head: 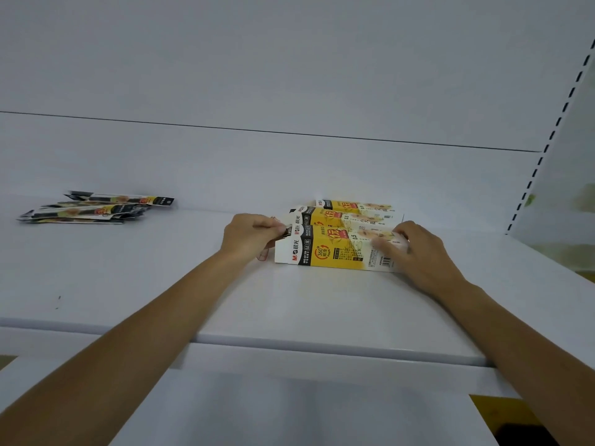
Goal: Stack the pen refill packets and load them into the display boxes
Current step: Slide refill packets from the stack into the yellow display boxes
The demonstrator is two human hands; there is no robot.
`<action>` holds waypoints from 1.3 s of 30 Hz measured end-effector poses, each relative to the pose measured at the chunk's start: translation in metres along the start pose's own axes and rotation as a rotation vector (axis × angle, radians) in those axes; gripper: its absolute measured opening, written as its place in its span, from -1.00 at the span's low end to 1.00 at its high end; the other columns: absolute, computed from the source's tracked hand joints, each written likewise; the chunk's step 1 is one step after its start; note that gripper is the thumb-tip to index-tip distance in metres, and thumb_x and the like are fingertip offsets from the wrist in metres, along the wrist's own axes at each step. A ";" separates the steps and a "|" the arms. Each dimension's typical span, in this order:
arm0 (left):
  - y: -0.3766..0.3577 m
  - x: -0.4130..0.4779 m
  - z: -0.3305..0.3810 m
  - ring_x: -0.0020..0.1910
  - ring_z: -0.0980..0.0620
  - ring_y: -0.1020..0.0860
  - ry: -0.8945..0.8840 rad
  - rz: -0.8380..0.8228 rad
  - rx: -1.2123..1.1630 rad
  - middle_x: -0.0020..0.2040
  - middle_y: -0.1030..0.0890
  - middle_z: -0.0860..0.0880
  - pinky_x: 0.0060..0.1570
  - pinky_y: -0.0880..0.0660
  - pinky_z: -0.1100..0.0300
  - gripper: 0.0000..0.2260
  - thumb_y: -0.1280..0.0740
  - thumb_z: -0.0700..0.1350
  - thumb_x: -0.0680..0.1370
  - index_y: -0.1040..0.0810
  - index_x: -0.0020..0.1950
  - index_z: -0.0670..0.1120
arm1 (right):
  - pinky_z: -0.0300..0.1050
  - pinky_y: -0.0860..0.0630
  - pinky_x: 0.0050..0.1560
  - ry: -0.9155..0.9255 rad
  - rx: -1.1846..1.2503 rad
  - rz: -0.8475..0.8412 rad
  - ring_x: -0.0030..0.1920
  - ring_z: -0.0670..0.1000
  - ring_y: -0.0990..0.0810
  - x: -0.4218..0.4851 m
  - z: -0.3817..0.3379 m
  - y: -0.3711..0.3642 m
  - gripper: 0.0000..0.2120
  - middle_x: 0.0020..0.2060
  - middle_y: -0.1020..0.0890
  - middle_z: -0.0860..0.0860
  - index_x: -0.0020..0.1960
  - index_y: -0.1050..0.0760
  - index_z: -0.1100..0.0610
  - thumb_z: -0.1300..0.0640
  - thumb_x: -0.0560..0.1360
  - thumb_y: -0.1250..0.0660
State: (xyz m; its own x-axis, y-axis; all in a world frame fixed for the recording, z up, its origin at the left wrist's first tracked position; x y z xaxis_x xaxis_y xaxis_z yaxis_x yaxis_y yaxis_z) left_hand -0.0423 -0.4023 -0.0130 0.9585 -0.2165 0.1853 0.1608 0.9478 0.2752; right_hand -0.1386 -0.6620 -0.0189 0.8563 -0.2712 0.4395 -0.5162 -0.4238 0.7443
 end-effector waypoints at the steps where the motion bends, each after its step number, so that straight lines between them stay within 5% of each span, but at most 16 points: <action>1: -0.001 0.000 0.001 -0.59 0.06 -0.36 0.016 -0.022 0.010 -0.60 -0.45 0.07 -0.45 -0.31 0.27 -0.84 -0.36 -0.10 0.49 -0.64 -0.20 -0.17 | -0.13 -0.39 -0.09 -0.001 -0.001 -0.002 -0.02 0.02 -0.47 0.000 -0.001 0.000 -0.44 -0.03 -0.52 -0.01 0.03 -0.39 0.11 -0.37 0.36 -0.19; 7: -0.015 -0.001 0.012 -0.67 0.24 -0.36 0.096 -0.163 -0.034 -0.52 -0.45 0.05 -0.62 -0.21 0.40 -0.86 -0.20 -0.17 0.56 -0.39 -0.20 -0.12 | -0.17 -0.33 -0.15 -0.012 0.032 0.021 -0.03 -0.01 -0.46 0.002 -0.003 -0.001 -0.56 -0.03 -0.51 -0.02 0.00 -0.39 0.10 -0.26 0.39 -0.31; 9: -0.018 -0.004 0.011 -0.47 0.25 -0.50 0.094 -0.200 -0.111 -0.28 -0.53 -0.01 -0.47 -0.38 0.39 -0.96 -0.21 -0.14 0.57 -0.39 -0.06 -0.09 | -0.18 -0.34 -0.13 -0.001 0.029 0.005 -0.01 -0.02 -0.45 0.001 -0.003 -0.001 -0.55 -0.02 -0.51 -0.02 0.01 -0.39 0.10 -0.25 0.38 -0.33; 12: -0.017 -0.004 0.006 -0.13 0.04 -0.54 0.118 -0.217 -0.119 0.07 -0.55 -0.10 -0.16 -0.42 0.21 -0.69 -0.28 -0.11 0.54 -0.34 0.26 -0.06 | -0.19 -0.37 -0.10 0.051 0.011 -0.031 0.01 -0.02 -0.47 -0.001 -0.007 -0.002 -0.51 -0.01 -0.50 -0.02 0.06 -0.41 0.12 -0.22 0.35 -0.39; 15: -0.015 0.005 0.002 -0.03 0.02 -0.55 0.083 -0.170 -0.090 0.21 -0.53 -0.09 -0.01 -0.44 0.18 -0.58 -0.33 -0.14 0.51 -0.31 0.34 -0.06 | -0.24 -0.34 -0.12 0.059 0.033 -0.002 -0.01 -0.03 -0.46 -0.002 -0.016 -0.004 -0.52 -0.03 -0.49 -0.03 0.08 -0.42 0.13 -0.16 0.34 -0.44; 22: -0.008 0.007 -0.005 -0.04 0.06 -0.54 -0.203 0.024 0.150 0.05 -0.59 -0.01 -0.20 -0.38 0.43 -0.63 -0.43 -0.12 0.44 -0.41 0.20 -0.09 | -0.24 -0.34 -0.06 -0.040 0.048 0.069 -0.02 -0.03 -0.44 0.000 -0.005 -0.001 -0.44 0.03 -0.44 -0.03 0.16 -0.43 0.12 -0.18 0.32 -0.45; 28: -0.022 0.007 -0.005 0.07 0.03 -0.48 -0.162 -0.257 0.425 0.10 -0.52 0.02 -0.16 -0.41 0.28 -0.61 -0.40 0.01 0.46 -0.40 0.24 0.05 | -0.18 -0.38 -0.01 -0.122 0.131 0.017 0.02 -0.01 -0.46 0.005 -0.007 -0.004 -0.38 0.05 -0.46 -0.07 0.31 -0.35 0.11 -0.13 0.37 -0.43; 33: -0.025 0.021 0.004 0.27 -0.07 -0.35 -0.292 -0.020 0.648 0.26 -0.39 -0.10 0.11 -0.32 0.14 -0.41 -0.46 0.02 0.39 -0.33 0.33 -0.13 | -0.12 -0.38 0.18 -0.137 0.118 -0.064 0.15 0.02 -0.47 0.012 -0.015 -0.003 -0.42 0.16 -0.50 -0.06 0.34 -0.34 0.13 -0.10 0.43 -0.39; 39: -0.021 0.035 -0.003 0.12 0.05 -0.42 -0.105 -0.224 0.424 0.32 -0.44 0.01 0.03 -0.30 0.22 -0.41 -0.41 0.00 0.46 -0.24 0.41 -0.04 | -0.12 -0.54 -0.14 -0.161 0.177 -0.112 -0.17 -0.07 -0.53 0.027 -0.007 -0.002 -0.49 -0.05 -0.52 -0.09 0.14 -0.42 0.07 -0.12 0.32 -0.48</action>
State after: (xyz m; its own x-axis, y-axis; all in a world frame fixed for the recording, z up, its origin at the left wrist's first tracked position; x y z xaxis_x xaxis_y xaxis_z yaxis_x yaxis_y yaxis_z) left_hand -0.0114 -0.4289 -0.0151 0.8789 -0.4474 0.1654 0.2297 0.7008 0.6753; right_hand -0.1143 -0.6624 -0.0054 0.9023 -0.3418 0.2629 -0.4248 -0.5996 0.6783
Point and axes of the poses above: each hand's wrist, its own x-axis towards the middle knuckle, its own y-axis out of the back of the hand, z = x × y, the point moved 2 cm from there along x, towards the middle knuckle
